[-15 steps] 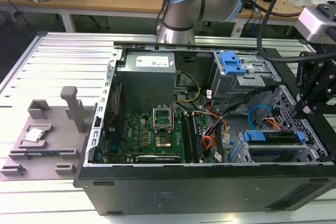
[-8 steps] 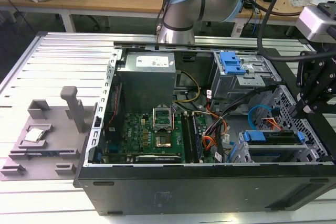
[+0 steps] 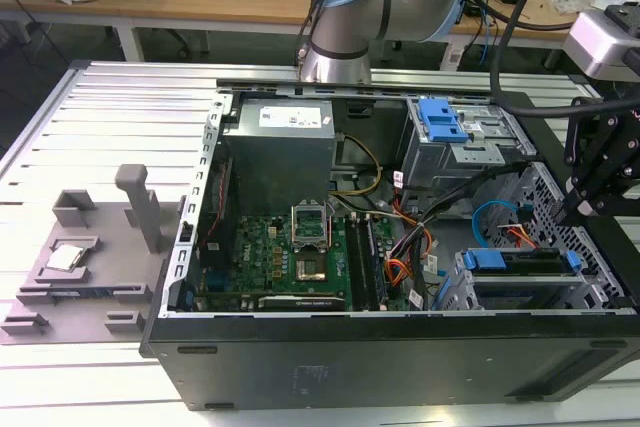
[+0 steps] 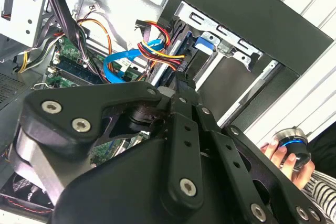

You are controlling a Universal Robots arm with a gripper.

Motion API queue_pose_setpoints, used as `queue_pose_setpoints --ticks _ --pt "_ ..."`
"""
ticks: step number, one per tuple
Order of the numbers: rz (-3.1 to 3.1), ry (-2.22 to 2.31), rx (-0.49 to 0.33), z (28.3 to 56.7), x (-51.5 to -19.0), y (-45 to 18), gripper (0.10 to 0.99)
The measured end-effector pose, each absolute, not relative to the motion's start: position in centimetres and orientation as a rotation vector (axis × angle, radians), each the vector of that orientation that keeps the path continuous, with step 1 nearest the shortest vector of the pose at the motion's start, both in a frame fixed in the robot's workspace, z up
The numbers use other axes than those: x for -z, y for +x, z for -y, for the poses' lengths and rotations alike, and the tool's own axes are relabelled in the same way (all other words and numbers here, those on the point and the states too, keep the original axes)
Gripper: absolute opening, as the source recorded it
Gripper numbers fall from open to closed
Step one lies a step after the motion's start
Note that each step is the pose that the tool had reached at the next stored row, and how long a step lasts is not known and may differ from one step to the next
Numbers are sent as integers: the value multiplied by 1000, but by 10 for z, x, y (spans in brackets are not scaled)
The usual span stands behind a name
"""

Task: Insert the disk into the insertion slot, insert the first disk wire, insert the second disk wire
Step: 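Insert the second disk wire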

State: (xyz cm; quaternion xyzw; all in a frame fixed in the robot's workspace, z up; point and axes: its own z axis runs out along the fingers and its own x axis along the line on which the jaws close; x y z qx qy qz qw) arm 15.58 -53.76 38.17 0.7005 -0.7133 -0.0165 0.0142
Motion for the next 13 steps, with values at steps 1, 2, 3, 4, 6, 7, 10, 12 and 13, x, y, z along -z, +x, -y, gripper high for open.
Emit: queue_pose_setpoints --ticks 1,2,3,4,6,7,10,12,13 --pt "2221 2181 51 538 -382 156 106" --pt "2221 2181 51 538 -382 156 106" --pt "2221 2181 51 538 -382 156 106" --pt "2221 2181 51 538 -382 156 106" --pt "2221 2181 51 538 -382 156 235" --pt "2221 2181 51 538 -382 156 235" --pt "2181 2220 50 538 -382 156 302" --pt "2113 2283 49 538 -382 156 302" --pt "2061 2330 48 538 -382 156 302"
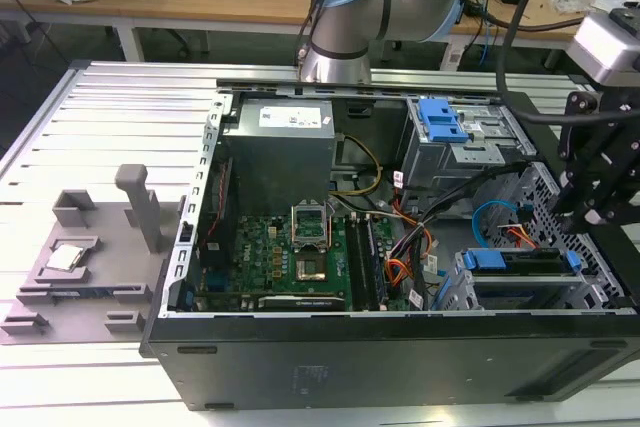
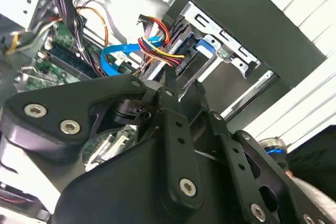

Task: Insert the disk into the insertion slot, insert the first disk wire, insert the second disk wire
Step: 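Insert the second disk wire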

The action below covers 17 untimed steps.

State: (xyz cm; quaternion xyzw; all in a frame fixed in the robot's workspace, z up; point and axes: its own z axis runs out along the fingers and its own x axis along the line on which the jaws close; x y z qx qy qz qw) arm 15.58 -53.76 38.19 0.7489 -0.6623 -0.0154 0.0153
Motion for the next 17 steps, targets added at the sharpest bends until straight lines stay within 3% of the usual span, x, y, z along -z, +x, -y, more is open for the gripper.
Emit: queue_pose_setpoints --ticks 17 --pt "1978 2399 46 535 -395 156 302"
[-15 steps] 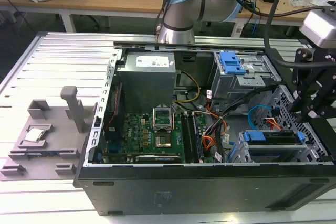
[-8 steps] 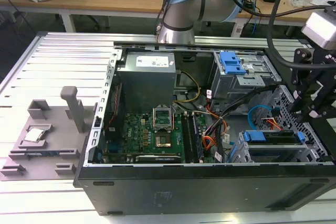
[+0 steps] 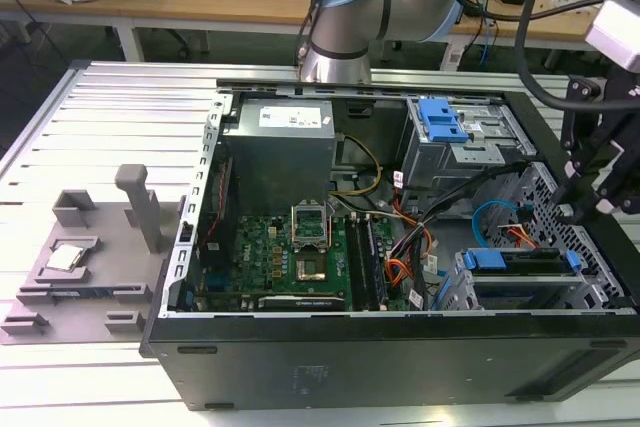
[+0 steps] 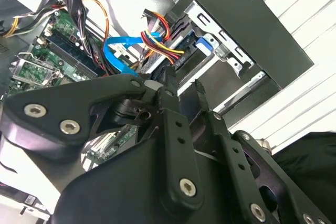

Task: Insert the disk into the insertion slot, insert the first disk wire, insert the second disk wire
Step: 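Insert the second disk wire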

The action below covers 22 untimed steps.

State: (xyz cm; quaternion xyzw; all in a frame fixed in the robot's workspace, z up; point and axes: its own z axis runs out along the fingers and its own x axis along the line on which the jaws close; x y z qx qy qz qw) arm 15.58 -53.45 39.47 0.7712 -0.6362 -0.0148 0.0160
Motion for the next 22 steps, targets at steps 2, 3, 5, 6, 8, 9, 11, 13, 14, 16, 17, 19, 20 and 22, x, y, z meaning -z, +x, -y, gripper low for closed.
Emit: queue_pose_setpoints --ticks 2,3,5,6,8,9,11,13,14,16,17,19,20,22 --pt "1978 2399 46 530 -395 156 302" --pt "1979 2399 46 526 -395 156 302" --pt "1979 2399 46 525 -395 156 302" --pt "1979 2399 46 525 -395 156 302" --pt "1979 2399 46 524 -395 154 302" --pt "1978 2399 46 524 -395 150 302" --pt "1979 2398 46 524 -395 145 302" --pt "1978 2399 46 524 -395 142 302" --pt "1979 2398 46 524 -395 140 302" --pt "1978 2399 46 524 -395 138 302" --pt "1978 2399 46 524 -395 137 302" --pt "1978 2399 46 524 -395 134 302" --pt "1978 2399 46 523 -395 133 302" --pt "1976 2401 46 522 -394 131 302"
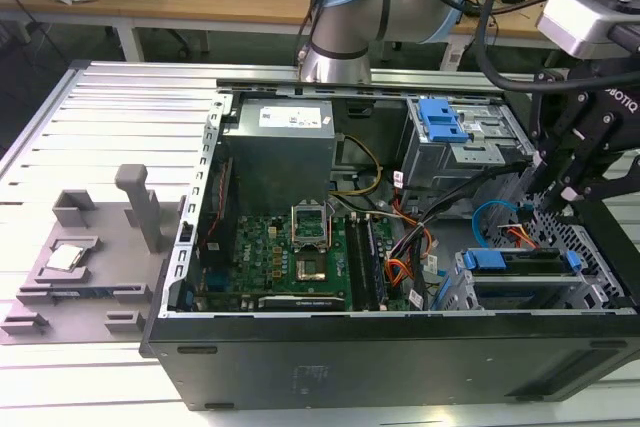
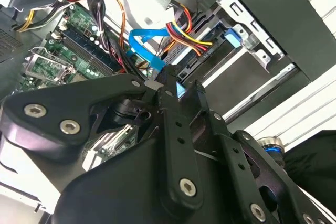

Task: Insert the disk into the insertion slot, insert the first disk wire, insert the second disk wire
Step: 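Insert the second disk wire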

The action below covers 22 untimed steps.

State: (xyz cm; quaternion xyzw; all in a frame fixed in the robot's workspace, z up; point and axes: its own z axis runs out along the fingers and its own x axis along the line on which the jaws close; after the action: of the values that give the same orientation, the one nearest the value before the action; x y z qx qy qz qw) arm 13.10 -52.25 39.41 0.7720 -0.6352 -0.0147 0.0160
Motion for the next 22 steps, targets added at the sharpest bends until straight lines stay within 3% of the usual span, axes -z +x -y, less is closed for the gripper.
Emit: queue_pose_setpoints --ticks 22 --pt "1863 2449 6 512 -368 122 302"
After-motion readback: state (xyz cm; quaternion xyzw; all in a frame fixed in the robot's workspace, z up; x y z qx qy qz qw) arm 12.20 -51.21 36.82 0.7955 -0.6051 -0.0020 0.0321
